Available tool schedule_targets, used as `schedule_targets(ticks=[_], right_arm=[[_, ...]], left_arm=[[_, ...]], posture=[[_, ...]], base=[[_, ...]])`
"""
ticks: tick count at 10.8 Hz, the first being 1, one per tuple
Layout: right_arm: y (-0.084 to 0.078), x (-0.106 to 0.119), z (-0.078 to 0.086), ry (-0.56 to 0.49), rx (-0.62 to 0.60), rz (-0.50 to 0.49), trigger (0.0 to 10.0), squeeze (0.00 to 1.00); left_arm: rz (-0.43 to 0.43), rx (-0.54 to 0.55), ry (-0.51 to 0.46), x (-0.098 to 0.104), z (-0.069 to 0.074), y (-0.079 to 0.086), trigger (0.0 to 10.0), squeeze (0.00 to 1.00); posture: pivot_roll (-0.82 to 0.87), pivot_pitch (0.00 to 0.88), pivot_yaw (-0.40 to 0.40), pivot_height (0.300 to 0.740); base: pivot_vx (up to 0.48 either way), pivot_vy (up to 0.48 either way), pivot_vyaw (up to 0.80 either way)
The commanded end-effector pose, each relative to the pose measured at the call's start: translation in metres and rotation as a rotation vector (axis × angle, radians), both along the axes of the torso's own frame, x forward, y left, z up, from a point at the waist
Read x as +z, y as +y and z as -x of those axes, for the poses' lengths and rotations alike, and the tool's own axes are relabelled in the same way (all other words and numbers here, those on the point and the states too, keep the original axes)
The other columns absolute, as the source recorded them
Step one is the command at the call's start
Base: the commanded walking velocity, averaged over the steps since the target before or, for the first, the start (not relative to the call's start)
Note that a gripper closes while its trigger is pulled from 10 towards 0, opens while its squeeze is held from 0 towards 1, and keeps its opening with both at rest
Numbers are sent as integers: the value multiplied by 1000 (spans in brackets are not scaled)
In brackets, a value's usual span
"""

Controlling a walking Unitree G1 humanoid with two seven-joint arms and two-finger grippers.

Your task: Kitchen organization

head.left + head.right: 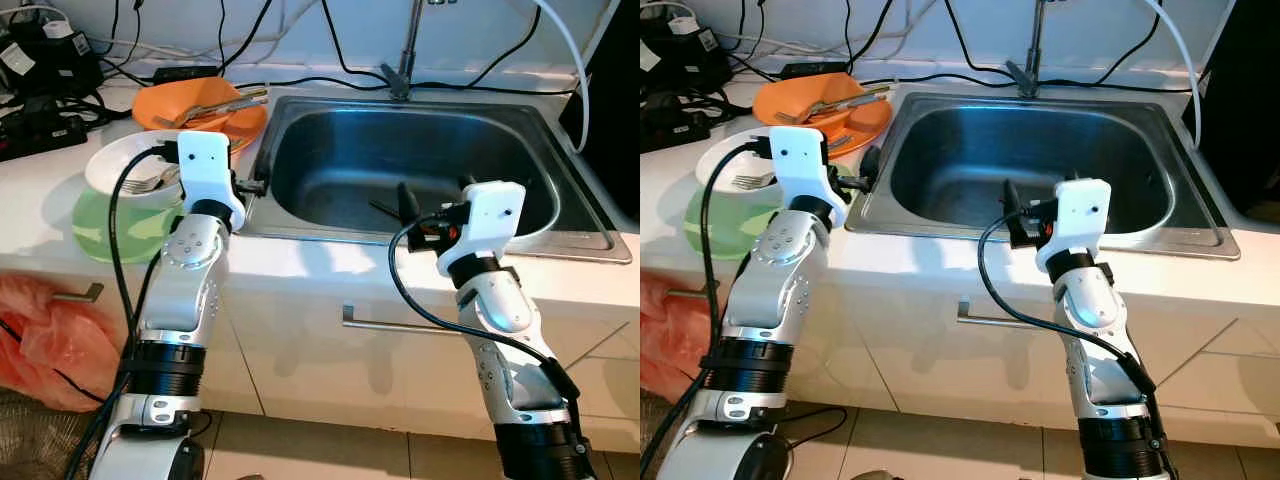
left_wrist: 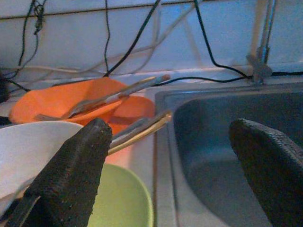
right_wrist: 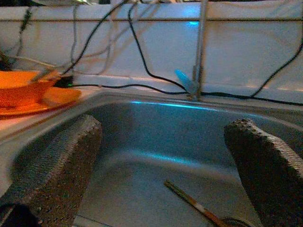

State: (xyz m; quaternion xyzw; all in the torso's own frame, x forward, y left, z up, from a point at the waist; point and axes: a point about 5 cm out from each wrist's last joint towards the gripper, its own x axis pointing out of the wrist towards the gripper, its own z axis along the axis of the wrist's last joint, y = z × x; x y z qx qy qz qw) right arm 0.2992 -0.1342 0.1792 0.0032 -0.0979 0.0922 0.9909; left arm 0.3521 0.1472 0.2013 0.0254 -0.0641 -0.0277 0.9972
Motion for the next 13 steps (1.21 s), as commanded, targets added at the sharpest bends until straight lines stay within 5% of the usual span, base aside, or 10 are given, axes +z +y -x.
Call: schedule_targets(ticks=[1,4,7,13], right_arm=[[6,0,3,12,45,-22,10000,0],[23,0,13,98,241,-141,10000,0],[26,2,19,102,297,-123,10000,0],[24,-4,34,167,382,91,10000,0]], left_arm=[[-18,28,-8,4,-3,6,10000,0],[-88,49,-36,10,-5,15,10000,0],[-122,27,-29,12,-11,18,10000,0],[-237,-93,-6,11,-19,8,10000,0]], posture=[[99,46,44,740],[97,65,46,740],[98,89,43,740],[75,112,49,740]], base=[[0,0,0],[0,0,0],[0,0,0],[0,0,0]])
